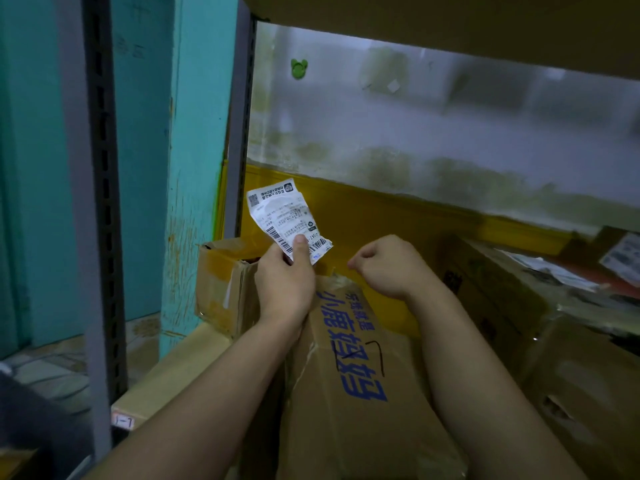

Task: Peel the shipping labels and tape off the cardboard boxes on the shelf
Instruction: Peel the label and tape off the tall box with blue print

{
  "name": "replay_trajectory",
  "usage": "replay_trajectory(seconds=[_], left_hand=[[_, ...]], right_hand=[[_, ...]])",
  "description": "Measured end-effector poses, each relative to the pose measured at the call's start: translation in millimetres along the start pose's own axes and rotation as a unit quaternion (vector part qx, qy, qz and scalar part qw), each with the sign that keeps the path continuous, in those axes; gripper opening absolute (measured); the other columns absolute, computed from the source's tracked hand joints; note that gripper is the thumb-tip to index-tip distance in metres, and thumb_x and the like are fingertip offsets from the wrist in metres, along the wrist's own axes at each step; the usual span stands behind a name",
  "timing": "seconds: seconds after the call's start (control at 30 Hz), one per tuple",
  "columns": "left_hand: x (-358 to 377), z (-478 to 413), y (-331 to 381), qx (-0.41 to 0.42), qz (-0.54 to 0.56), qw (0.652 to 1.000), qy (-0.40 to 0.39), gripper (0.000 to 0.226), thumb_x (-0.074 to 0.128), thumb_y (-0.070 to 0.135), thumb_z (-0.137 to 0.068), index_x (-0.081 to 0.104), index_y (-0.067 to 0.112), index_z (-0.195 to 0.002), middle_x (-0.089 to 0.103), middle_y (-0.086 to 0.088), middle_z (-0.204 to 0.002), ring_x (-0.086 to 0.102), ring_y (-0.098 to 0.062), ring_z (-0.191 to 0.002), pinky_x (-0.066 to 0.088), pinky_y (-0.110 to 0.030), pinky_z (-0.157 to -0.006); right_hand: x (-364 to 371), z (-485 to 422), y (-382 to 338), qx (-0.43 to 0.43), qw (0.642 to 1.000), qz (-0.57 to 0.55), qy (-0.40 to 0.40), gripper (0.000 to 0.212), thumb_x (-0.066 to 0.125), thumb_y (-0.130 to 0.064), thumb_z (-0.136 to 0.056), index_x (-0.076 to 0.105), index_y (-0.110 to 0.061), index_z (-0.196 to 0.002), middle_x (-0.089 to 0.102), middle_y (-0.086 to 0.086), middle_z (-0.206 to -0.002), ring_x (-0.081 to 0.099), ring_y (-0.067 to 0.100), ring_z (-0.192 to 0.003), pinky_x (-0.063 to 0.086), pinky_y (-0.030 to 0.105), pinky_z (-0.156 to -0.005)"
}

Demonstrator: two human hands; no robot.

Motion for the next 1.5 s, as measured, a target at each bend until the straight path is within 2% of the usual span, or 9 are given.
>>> replay_trajectory(seconds=[0.23,0.47,0.6,0.73,1.1,1.2,1.33,1.43,1.5], left_hand=[[-3,1,-2,0.011,-0.004,1.000,0.005,0.031,0.049,0.040,-0.101,0.069,0.015,-0.103,0.071,0.006,-0.092,0.064,-0.006,-0.082,0.045,-0.020,-0.062],[3,1,-9,-0.009,0.027,1.000,0.006,0.026,0.050,0.039,-0.101,0.067,0.019,-0.099,0.067,0.011,-0.088,0.062,-0.002,-0.082,0.044,-0.020,-0.065],[2,2,-13,-0.020,0.042,0.999,0.015,0.030,0.050,0.040,-0.101,0.069,0.016,-0.103,0.070,0.008,-0.094,0.064,-0.005,-0.086,0.044,-0.021,-0.066],[2,5,-9,-0.008,0.057,0.998,0.012,0.030,0.051,0.040,-0.100,0.070,0.017,-0.106,0.072,0.008,-0.097,0.066,-0.005,-0.091,0.047,-0.020,-0.070],[8,2,9,0.038,0.034,0.993,-0.106,0.019,0.056,0.035,-0.099,0.073,0.028,-0.093,0.076,0.011,-0.092,0.069,0.003,-0.083,0.051,-0.018,-0.071],[4,-3,29,0.057,-0.037,0.980,-0.187,0.021,0.059,0.035,-0.097,0.076,0.024,-0.092,0.076,0.012,-0.090,0.068,0.004,-0.079,0.050,-0.015,-0.068],[2,0,66,0.094,-0.135,0.931,-0.326,0.020,0.060,0.032,-0.096,0.077,0.023,-0.093,0.077,0.012,-0.090,0.072,-0.003,-0.086,0.052,-0.022,-0.076],[4,12,92,0.117,-0.178,0.880,-0.424,0.017,0.062,0.033,-0.092,0.076,0.025,-0.095,0.077,0.009,-0.094,0.072,-0.008,-0.091,0.054,-0.026,-0.083],[2,16,104,0.140,-0.210,0.861,-0.441,0.020,0.066,0.040,-0.085,0.077,0.026,-0.092,0.077,0.006,-0.093,0.072,-0.012,-0.087,0.055,-0.033,-0.083]], right_hand=[[52,5,-10,-0.043,0.989,-0.039,-0.137,0.034,0.040,-0.024,-0.102,0.065,-0.023,-0.125,0.057,-0.007,-0.137,0.051,0.014,-0.125,0.035,0.019,-0.090],[54,9,-24,-0.081,0.976,0.001,-0.202,0.036,0.031,-0.022,-0.104,0.063,-0.025,-0.118,0.059,0.006,-0.131,0.055,0.022,-0.114,0.040,0.026,-0.083],[71,14,-25,-0.122,0.965,0.059,-0.226,0.044,0.024,-0.024,-0.106,0.037,-0.022,-0.148,0.030,-0.003,-0.157,0.029,0.031,-0.140,0.021,0.024,-0.108],[76,15,-12,-0.097,0.963,0.068,-0.241,0.063,0.022,-0.058,-0.093,0.012,-0.041,-0.153,-0.003,-0.004,-0.163,-0.016,0.029,-0.148,-0.003,0.052,-0.119],[49,44,-10,-0.092,0.982,-0.095,-0.132,0.043,0.041,-0.029,-0.102,0.045,-0.026,-0.144,0.032,-0.010,-0.156,0.013,0.007,-0.147,0.009,0.022,-0.114],[16,45,8,-0.044,0.988,-0.146,0.029,0.032,0.056,-0.029,-0.096,0.062,-0.026,-0.127,0.064,-0.014,-0.119,0.056,0.001,-0.104,0.037,0.009,-0.083],[-43,48,18,0.013,0.927,-0.283,0.246,0.046,0.070,-0.040,-0.085,0.060,-0.021,-0.126,0.066,-0.007,-0.112,0.057,-0.006,-0.079,0.043,0.012,-0.070],[-56,38,2,0.018,0.905,-0.383,0.185,0.058,0.074,-0.048,-0.079,0.059,-0.017,-0.126,0.068,-0.006,-0.110,0.065,0.007,-0.091,0.048,0.022,-0.076],[-59,33,-10,0.008,0.881,-0.453,0.136,0.032,0.074,-0.037,-0.083,0.069,-0.013,-0.103,0.074,-0.002,-0.090,0.069,0.009,-0.077,0.050,0.021,-0.063]])
Point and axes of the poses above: each hand's wrist, its own z-axis away from the middle knuckle, its own x-axis out of the palm, y = z × x, the point moved 8 cm from there along -z, towards the middle knuckle
